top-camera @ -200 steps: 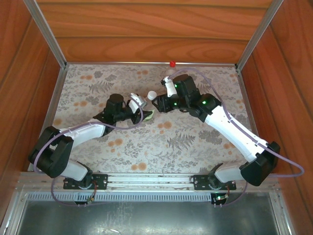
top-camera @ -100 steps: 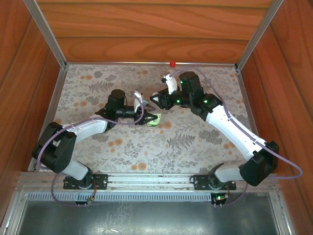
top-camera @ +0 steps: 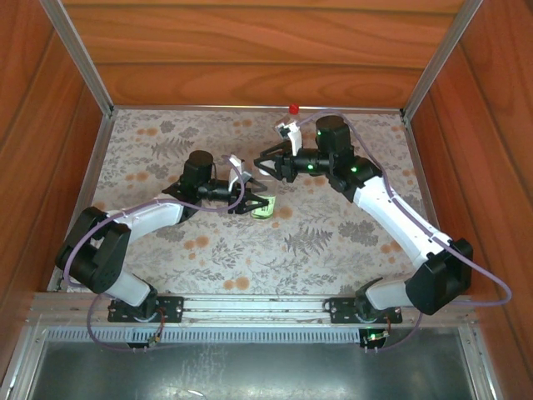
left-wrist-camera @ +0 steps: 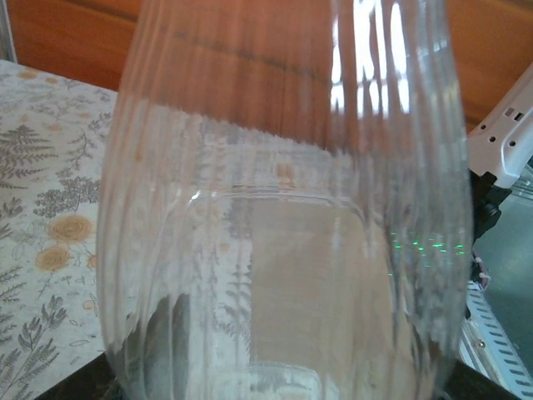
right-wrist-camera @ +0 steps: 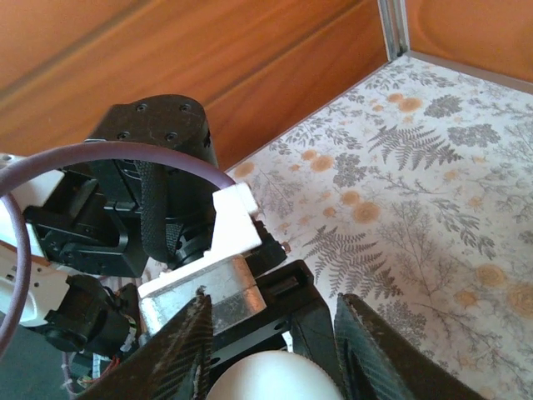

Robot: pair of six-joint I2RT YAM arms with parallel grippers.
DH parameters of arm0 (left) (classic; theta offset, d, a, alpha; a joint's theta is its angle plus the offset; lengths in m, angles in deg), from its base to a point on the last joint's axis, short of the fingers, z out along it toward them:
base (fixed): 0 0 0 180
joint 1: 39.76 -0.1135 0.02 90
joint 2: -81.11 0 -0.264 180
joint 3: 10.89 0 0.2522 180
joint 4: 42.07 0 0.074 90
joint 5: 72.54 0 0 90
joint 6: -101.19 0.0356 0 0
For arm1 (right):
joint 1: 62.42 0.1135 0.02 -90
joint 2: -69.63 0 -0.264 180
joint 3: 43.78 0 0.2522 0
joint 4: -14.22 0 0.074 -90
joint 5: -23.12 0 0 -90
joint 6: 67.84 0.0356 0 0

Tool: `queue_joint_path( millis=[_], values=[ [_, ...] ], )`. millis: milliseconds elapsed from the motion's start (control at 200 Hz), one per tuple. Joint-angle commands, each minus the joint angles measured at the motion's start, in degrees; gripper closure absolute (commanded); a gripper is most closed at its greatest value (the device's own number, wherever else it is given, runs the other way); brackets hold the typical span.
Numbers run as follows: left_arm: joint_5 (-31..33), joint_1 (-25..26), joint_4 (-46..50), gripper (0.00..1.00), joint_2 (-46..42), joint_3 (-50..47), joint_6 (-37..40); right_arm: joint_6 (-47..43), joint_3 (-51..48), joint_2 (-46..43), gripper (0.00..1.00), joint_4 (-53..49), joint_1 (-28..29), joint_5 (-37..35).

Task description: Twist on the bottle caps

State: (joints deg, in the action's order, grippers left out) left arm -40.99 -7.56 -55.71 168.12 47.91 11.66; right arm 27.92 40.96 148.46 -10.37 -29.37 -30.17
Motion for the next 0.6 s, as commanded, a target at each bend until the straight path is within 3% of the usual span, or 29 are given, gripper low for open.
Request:
queue_joint_path(
  millis=[0,185,275,475,595],
  values=[
    [-1.2,-0.1,-0.7,0.47,-0.2,1.1,-0.7,-0.3,0.3,0.8,0.62,1.4,0.3,5.2],
    [-1.3,-0.2,-0.7,0.47,-0.2,1.2,-0.8,-1.2,1.3,1.7,0.49,-0.7,0.3,5.1],
    [-1.4,-0.2,-0.7,0.47,-0.4,1.3,-0.8,-1.4,1.5,2.3,0.48,-0.9,0.3,5.3],
    [-1.2,-0.2,-0.7,0.47,-0.6,1.2,-0.7,-1.6,1.9,2.7,0.56,-1.3,0.2,5.2],
    [-1.1,-0.2,-0.7,0.47,-0.5,1.1,-0.7,-1.5,1.8,2.6,0.69,-1.5,0.1,5.0]
  ],
)
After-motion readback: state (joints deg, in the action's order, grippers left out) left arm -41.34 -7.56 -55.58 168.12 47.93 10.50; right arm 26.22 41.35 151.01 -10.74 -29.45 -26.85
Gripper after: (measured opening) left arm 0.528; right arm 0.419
